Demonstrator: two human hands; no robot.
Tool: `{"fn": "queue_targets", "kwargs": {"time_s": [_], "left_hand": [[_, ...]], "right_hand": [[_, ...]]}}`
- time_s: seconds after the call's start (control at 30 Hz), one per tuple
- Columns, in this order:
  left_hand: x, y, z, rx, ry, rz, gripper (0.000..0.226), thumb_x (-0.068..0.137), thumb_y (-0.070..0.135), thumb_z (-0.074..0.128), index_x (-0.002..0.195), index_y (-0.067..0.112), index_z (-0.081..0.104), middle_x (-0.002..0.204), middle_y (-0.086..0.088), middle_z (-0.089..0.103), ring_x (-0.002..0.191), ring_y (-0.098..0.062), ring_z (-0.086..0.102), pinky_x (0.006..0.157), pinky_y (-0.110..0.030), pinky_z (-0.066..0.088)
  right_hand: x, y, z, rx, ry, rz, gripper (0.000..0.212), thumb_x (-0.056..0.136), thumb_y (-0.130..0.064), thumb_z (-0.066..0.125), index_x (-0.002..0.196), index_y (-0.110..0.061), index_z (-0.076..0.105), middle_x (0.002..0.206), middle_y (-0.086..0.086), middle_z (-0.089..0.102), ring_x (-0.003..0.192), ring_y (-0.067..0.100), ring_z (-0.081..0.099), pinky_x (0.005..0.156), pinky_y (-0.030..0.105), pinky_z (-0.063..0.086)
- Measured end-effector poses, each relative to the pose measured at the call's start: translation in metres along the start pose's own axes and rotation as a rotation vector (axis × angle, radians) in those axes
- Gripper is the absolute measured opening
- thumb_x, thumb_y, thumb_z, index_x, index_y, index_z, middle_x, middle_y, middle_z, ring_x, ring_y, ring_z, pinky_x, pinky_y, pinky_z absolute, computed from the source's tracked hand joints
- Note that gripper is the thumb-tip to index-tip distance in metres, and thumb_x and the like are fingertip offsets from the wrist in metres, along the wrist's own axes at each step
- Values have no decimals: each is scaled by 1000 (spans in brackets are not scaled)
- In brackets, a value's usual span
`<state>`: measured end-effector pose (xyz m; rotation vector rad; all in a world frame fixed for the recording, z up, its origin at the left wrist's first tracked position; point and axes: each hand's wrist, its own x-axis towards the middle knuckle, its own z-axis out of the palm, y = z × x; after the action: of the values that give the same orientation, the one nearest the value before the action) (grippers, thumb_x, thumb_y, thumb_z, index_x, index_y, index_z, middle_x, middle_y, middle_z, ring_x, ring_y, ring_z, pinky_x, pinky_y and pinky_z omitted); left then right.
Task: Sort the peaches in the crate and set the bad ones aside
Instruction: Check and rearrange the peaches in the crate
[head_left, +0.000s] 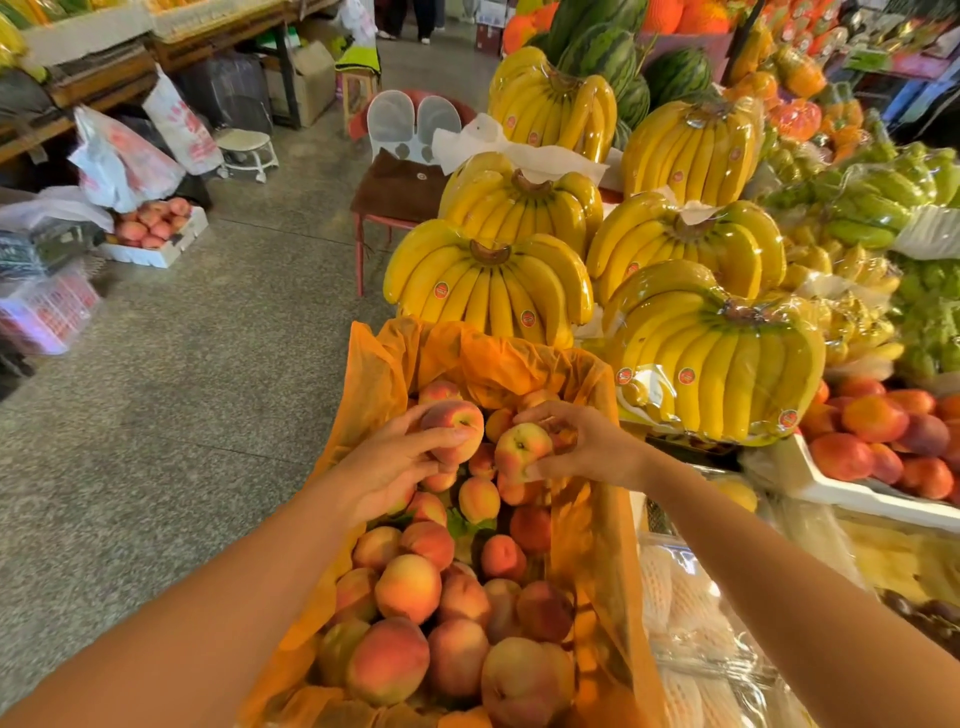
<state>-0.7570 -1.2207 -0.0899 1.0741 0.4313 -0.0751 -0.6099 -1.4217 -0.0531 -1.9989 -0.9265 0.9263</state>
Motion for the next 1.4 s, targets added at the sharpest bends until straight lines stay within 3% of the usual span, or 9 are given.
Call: {"fn": "queue_targets", "kwargs": {"time_s": [0.07,0.17,0.4,0.57,0.7,0.97,1.07,1.17,1.4], "left_hand": [[-3,3,4,-96,-25,-16,39,68,14,70,107,16,66,96,-6,68,89,-18,62,83,-32,50],[-8,6,10,-164,-70,-19,16,57,15,73,73,17,70,73,-5,65,78,-20,58,86,-35,44],[-12,8,19,-319,-95,-36,69,54,19,69,119,6,51,105,-15,60,93,-25,60,76,-35,56],[-15,12,30,-314,-57,-6,39,83,16,50,122,8,50,112,-15,61,92,-24,63,76,-33,55],[-15,12,32,-327,11,-11,46,93,16,36,137,3,41,135,-22,51,109,-28,58,80,-36,52],[-23,13,36,-358,68,-47,47,98,26,32,138,4,41,127,-20,57,112,-31,58,94,-44,46],[-30,16,36,-259,-1,1,63,80,45,68,130,11,52,125,-14,61,118,-27,57,95,-39,48],[-33,15,31,-148,-65,24,77,55,34,88,124,11,60,122,-12,62,117,-24,56,94,-34,51],[-53,6,9,354,85,-22,76,50,42,84,118,20,59,120,-8,64,105,-21,62,89,-36,48]], "right_hand": [[-13,-6,2,195,29,-20,50,76,-5,79,121,-16,60,117,-2,62,102,0,60,83,17,49],[-28,-6,9,440,44,-14,53,77,-15,77,126,-14,58,123,7,63,110,18,62,89,30,52],[-35,-9,29,958,70,105,47,84,-33,66,123,-8,60,114,18,67,103,28,66,79,34,58],[-37,-16,36,1172,123,187,54,84,-31,58,130,-5,51,119,21,60,94,28,68,67,31,60],[-36,-17,40,1276,96,186,57,80,-34,68,126,-3,54,122,26,49,96,32,53,66,32,61],[-45,-19,44,1138,8,36,73,59,-31,92,123,-14,63,117,14,64,102,24,64,72,26,59],[-50,-20,41,1138,-37,19,73,63,-31,89,127,-13,59,117,14,64,106,28,63,75,27,59],[-54,-19,37,1096,-29,28,83,62,-31,90,131,-5,52,112,13,65,99,23,66,75,27,59],[-65,-18,39,433,1,125,63,66,-26,83,122,-14,57,123,15,59,102,22,65,78,29,55]]}}
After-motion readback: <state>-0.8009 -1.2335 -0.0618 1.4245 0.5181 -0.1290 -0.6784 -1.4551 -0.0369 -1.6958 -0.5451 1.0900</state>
